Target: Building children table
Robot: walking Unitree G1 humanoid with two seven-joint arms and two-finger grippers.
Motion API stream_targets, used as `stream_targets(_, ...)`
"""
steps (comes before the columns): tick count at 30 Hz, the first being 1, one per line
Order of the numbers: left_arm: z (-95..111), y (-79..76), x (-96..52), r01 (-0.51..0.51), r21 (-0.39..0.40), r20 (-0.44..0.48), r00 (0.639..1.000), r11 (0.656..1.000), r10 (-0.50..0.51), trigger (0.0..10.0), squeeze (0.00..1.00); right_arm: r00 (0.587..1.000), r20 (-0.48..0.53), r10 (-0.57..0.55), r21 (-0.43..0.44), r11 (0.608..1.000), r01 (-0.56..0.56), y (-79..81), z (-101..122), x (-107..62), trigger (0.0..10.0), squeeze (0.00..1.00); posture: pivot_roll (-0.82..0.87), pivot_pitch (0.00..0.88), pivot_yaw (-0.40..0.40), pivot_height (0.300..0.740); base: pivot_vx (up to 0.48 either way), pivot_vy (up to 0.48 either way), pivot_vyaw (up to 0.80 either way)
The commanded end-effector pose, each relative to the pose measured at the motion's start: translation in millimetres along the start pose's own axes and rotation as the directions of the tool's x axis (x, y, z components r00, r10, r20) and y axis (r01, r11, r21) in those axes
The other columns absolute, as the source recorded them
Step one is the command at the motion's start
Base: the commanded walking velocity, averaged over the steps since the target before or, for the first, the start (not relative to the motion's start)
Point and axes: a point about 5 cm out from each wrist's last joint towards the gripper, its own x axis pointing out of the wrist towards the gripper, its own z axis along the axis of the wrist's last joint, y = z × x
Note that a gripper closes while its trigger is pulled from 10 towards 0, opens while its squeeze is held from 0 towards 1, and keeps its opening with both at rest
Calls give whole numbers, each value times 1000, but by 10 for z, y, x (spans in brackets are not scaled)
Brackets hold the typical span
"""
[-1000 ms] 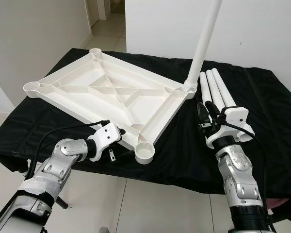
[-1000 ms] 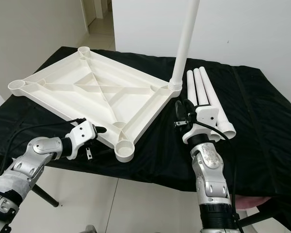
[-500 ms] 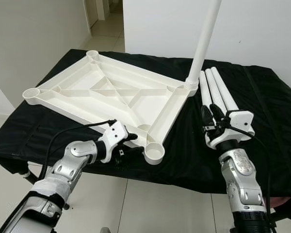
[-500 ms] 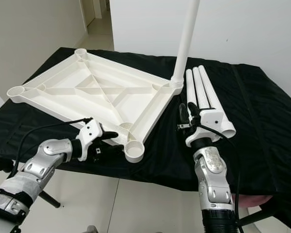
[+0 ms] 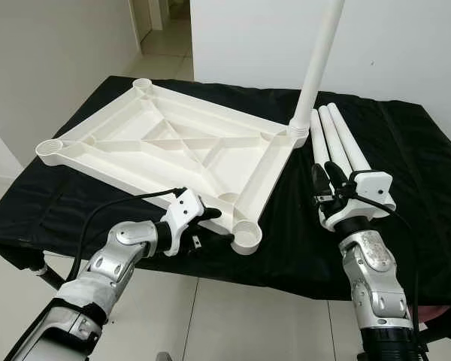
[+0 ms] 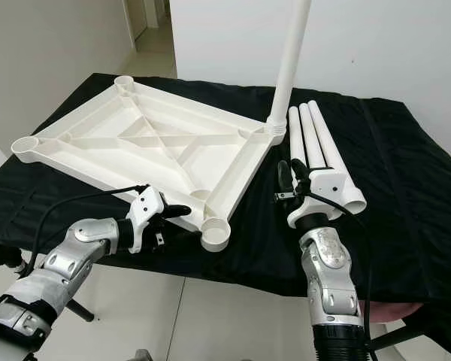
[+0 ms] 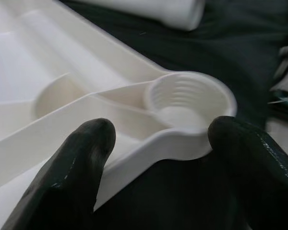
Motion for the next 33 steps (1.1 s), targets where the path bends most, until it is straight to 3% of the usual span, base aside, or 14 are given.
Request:
stream_targets(1,7,24,2,20,-57,21,1000,998,-19,10000,0,1000,-8,2,1,1000,-2,11,-3,-13,10000,0,-133,37,36,740,0,0,0)
stream_targets(5,101,125,-20,-49,-116,111,992,992,62,10000,0,1000,-11,0,3,1000,0,16,-10,-22,10000,0,-132,37,35,740,0,0,0)
stream_targets(8,215,254,-38,-142,-190,210,961,971,182,10000,0,1000,-13,-1,6,1000,2,16,-15,-21,10000,0,-131,35,34,740,0,0,0)
stream_targets(13,221,293,-38,-197,-215,222,944,956,245,10000,0,1000,-13,-1,4,1000,1,11,-15,-16,10000,0,-133,33,32,740,0,0,0)
stream_targets(19,183,285,-30,-173,-143,168,966,974,196,10000,0,1000,-11,1,0,1000,-1,-6,0,-1,10000,0,-129,36,24,740,0,0,0)
stream_targets(22,120,256,-57,-95,-56,69,993,994,99,10000,0,1000,-15,6,-4,1000,-7,-11,0,-13,10000,0,-129,45,20,740,0,0,0)
stream_targets(28,46,242,-116,-3,31,-56,998,1000,4,10000,0,1000,-17,5,-5,1000,-5,-22,8,-32,10000,0,-131,49,21,740,0,0,0)
stream_targets(33,17,247,-136,27,30,-95,995,999,-24,10000,0,1000,-18,4,-6,1000,-4,-26,13,-37,10000,0,-132,52,22,740,0,0,0)
